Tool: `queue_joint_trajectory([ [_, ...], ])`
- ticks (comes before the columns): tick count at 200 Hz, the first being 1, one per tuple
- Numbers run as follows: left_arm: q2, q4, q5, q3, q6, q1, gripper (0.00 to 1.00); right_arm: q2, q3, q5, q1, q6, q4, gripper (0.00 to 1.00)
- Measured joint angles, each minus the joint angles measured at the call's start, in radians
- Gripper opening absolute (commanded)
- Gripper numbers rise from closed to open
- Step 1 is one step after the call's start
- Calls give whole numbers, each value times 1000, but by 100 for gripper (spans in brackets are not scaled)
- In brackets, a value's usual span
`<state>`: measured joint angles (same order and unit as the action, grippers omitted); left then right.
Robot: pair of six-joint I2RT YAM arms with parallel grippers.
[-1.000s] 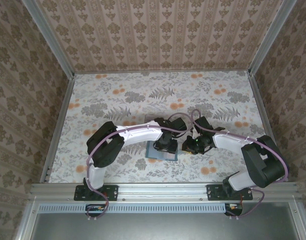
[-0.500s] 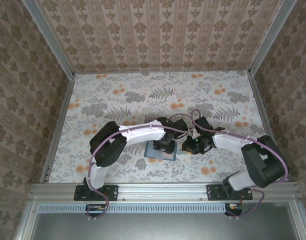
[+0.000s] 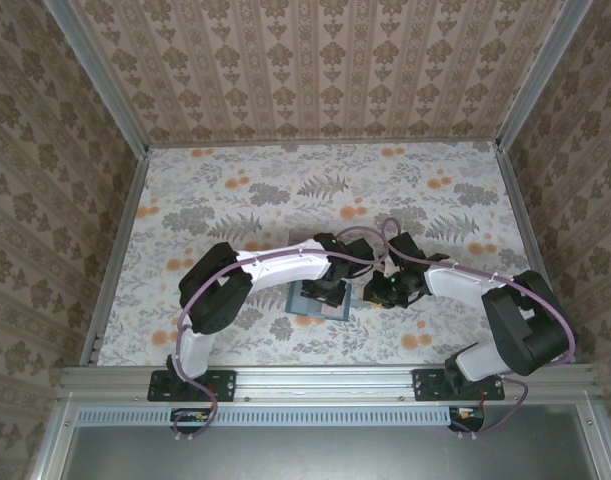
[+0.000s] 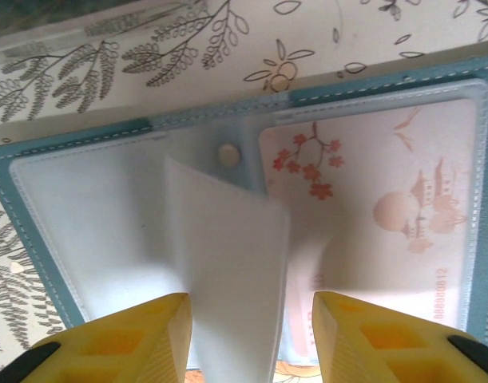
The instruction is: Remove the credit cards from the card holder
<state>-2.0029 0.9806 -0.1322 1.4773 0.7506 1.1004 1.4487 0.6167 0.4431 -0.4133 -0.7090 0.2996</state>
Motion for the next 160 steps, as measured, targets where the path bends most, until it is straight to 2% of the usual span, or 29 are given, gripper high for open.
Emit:
queue_joint_trajectory([
  [32, 3, 20, -20, 2, -12, 0, 37, 0, 12, 0, 0, 3, 13, 11],
  [82, 39, 16, -26, -6, -21, -2, 11, 22, 23, 0, 0, 4, 18, 10],
  [121, 72, 2, -21, -38, -26, -14, 8, 26, 34, 0, 0, 19, 27, 8],
  [160, 92, -29, -8, -104, -22, -16, 11, 29, 45, 0, 0, 34, 47, 8],
])
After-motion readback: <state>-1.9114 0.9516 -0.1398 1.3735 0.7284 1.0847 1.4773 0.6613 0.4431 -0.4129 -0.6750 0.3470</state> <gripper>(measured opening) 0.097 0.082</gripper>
